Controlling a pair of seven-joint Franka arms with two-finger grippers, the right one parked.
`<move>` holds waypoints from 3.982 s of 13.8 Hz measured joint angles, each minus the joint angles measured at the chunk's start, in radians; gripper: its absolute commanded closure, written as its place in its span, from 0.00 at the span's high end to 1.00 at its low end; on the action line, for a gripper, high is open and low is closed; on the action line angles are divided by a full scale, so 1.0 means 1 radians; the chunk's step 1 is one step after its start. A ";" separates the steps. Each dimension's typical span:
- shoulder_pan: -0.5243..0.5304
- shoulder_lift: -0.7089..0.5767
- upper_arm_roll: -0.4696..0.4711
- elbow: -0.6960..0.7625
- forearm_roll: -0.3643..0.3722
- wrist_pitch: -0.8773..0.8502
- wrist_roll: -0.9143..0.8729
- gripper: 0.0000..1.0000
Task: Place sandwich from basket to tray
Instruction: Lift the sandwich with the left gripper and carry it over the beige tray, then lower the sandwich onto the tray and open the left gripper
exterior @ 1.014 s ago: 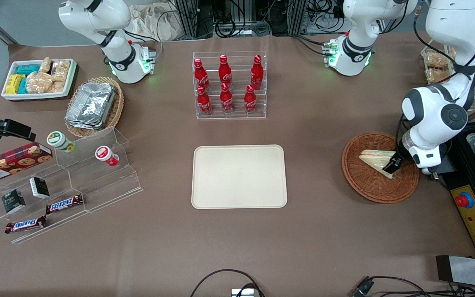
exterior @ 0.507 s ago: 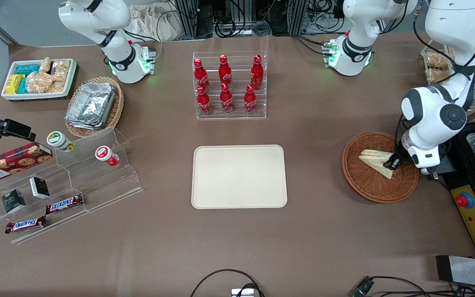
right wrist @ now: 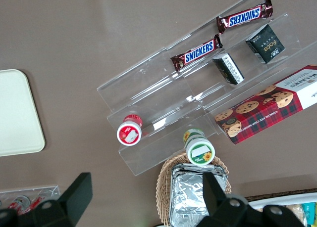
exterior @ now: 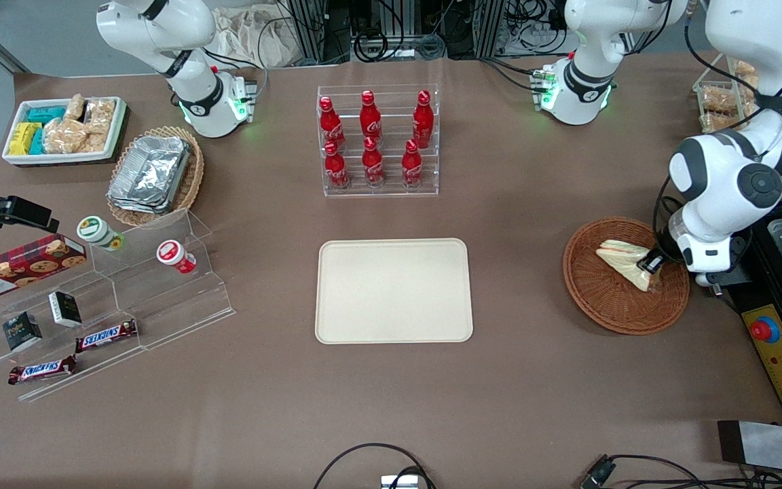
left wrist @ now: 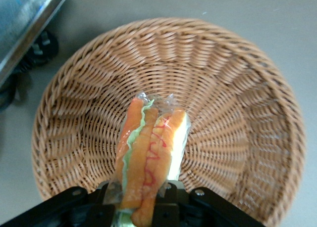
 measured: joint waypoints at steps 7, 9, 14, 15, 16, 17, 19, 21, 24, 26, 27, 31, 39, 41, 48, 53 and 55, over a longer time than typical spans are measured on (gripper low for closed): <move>-0.002 -0.141 -0.023 0.033 0.005 -0.159 0.441 0.26; -0.002 -0.157 -0.031 0.033 0.025 -0.178 0.561 0.26; -0.004 -0.169 -0.124 0.046 0.039 -0.205 0.652 0.26; -0.004 -0.169 -0.151 0.050 0.039 -0.207 0.651 0.26; -0.005 -0.169 -0.176 0.056 0.039 -0.208 0.649 0.26; -0.005 -0.169 -0.198 0.062 0.039 -0.211 0.642 0.26; -0.005 -0.168 -0.242 0.078 0.039 -0.215 0.611 0.26; -0.006 -0.158 -0.294 0.100 0.039 -0.221 0.549 0.25; -0.007 -0.117 -0.367 0.147 0.040 -0.222 0.450 0.25; -0.007 -0.076 -0.407 0.181 0.060 -0.222 0.381 0.25; -0.006 -0.053 -0.427 0.200 0.075 -0.222 0.340 0.25; -0.029 0.056 -0.506 0.294 0.168 -0.222 0.147 0.25; -0.179 0.258 -0.514 0.460 0.287 -0.231 -0.110 0.25; -0.198 0.295 -0.514 0.492 0.292 -0.232 -0.126 0.25; -0.256 0.420 -0.514 0.583 0.380 -0.235 -0.192 0.26; -0.294 0.521 -0.514 0.653 0.421 -0.235 -0.230 0.26; -0.297 0.541 -0.514 0.664 0.431 -0.235 -0.230 0.26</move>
